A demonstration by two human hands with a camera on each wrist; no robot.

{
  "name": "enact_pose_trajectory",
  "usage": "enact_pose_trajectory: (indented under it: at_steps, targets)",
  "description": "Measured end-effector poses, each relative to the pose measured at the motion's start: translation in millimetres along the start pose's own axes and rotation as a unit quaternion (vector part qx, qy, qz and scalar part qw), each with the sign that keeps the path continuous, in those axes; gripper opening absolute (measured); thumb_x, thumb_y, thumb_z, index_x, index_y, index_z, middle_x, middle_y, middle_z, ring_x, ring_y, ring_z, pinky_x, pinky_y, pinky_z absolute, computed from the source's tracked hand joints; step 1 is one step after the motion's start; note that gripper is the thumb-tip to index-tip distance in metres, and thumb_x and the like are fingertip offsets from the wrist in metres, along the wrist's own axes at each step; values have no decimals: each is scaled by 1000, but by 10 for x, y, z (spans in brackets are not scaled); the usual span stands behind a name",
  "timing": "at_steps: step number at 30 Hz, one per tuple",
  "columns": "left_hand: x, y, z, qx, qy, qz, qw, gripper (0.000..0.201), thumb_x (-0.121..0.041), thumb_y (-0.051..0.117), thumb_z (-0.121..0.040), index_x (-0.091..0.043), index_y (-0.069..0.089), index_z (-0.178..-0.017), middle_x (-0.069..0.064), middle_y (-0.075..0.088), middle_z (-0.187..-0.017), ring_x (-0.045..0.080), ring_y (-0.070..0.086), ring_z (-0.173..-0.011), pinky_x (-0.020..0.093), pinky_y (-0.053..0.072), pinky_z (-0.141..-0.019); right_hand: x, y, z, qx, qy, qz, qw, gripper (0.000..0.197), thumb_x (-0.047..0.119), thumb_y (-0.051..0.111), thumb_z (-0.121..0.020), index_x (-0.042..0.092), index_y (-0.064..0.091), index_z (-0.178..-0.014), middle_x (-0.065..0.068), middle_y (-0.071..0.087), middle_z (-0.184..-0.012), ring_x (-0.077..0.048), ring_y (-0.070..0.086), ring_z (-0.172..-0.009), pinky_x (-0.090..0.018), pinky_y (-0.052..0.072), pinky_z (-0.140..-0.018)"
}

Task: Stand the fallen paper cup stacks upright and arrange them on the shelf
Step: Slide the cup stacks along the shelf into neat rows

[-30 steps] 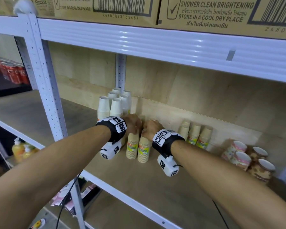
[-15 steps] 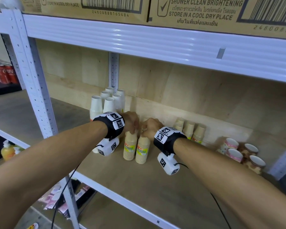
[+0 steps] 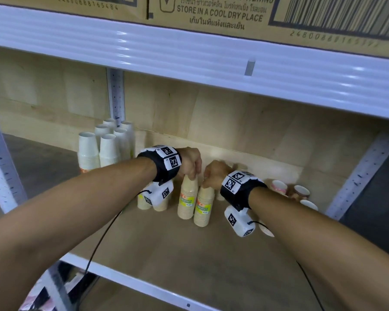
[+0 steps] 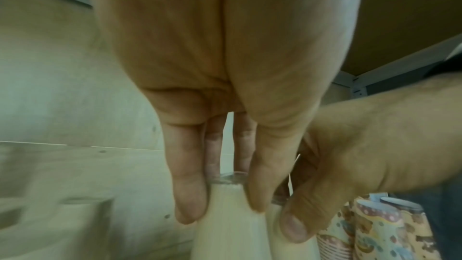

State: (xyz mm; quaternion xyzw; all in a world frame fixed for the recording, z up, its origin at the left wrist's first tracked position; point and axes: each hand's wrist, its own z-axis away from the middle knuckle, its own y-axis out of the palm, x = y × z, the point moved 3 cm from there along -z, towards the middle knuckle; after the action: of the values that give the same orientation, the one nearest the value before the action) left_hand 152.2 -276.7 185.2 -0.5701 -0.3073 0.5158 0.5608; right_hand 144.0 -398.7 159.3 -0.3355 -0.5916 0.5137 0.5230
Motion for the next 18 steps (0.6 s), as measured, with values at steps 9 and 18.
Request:
enact_pose_trajectory:
  at_steps: [9,18]
  targets:
    - [-498,69,-460,-16,56,-2,998,26,-11,75,-80,-17,72,-104,2,70,-99,24,68,-96,32,56,-81,-636,-217,79,-34,70,9,997,30,23,75,-79,5,70,-102,-9,69,-99,-24,66,-92,-25,44,-67]
    - [-756,121,-798,-34,80,-9,996,23,-10,75,-77,-14,74,-100,2,72,-96,20,68,-91,31,58,-80,-980,-284,1,-50,78,3,996,25,17,68,-81,11,72,-105,-10,70,-105,-28,66,-98,-34,56,-82]
